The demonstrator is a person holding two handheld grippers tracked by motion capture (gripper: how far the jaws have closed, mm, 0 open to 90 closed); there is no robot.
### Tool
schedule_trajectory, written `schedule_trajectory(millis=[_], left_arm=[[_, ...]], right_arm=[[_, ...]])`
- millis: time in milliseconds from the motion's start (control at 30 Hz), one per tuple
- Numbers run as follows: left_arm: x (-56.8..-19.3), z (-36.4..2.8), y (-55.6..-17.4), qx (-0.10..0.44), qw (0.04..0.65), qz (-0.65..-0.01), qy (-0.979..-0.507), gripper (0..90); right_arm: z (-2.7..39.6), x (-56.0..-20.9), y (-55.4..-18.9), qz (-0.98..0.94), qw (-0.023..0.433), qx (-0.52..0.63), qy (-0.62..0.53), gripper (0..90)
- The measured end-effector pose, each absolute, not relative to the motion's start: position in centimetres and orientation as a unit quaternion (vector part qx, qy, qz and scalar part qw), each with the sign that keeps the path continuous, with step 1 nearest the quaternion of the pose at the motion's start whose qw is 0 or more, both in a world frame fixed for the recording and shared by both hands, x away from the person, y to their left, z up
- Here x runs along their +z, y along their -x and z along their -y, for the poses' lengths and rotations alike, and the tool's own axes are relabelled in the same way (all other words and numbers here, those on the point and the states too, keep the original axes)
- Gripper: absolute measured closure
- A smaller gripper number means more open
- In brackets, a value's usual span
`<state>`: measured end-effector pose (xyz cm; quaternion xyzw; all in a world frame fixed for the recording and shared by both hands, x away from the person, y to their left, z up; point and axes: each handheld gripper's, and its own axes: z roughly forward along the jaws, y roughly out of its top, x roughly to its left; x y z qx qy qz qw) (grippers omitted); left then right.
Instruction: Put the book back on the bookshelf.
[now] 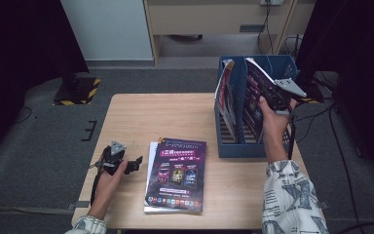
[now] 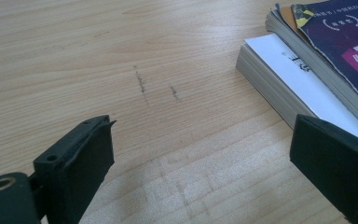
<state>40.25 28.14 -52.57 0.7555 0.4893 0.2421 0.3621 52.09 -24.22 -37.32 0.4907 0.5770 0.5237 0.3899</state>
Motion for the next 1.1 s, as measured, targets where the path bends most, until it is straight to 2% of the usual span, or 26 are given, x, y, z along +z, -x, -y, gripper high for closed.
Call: schedule_trajectory(millis=[833,1100], left_arm=[[-52.5,-27.9,-40.3,0.244,0.357,-0.482,-0.762,5.7],[-52.7,-27.5,-40.3,0.246,0.352,-0.474,-0.769,5.6]], right_arm=[[23.0,-38.7,-51.7,-0.578,0.396,0.532,-0.475,81.7],[22.5,-38.8,-51.1,-0.597,0.386,0.524,-0.470,81.0]])
